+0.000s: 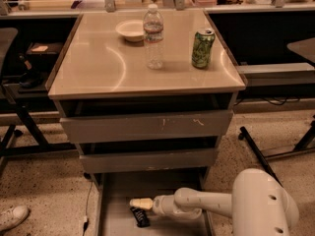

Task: Place rxbar blueberry into bottom drawer

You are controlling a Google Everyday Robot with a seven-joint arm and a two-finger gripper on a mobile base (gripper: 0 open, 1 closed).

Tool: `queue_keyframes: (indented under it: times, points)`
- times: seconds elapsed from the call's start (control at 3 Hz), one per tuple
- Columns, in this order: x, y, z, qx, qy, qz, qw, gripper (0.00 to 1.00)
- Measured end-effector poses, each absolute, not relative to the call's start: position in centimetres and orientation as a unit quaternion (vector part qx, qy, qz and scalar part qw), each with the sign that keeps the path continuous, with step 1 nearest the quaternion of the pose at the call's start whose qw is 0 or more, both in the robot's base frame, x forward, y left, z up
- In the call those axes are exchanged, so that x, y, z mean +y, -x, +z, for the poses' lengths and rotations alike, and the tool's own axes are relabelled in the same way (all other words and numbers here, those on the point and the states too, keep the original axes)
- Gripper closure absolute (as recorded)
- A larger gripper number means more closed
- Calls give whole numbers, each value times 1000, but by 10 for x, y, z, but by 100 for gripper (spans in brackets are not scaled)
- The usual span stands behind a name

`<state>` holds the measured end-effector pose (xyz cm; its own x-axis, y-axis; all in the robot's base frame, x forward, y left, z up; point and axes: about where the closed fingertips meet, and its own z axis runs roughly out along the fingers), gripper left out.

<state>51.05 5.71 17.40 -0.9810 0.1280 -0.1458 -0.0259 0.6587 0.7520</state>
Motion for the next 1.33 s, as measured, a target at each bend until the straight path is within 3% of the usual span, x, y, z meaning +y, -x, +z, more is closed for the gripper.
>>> queue_keyframes:
  times: [0.33,1.33]
  points:
    - [58,-506,199,912,-22,398,98,0]
    - [-32,-522,336,933,-102,271,215,0]
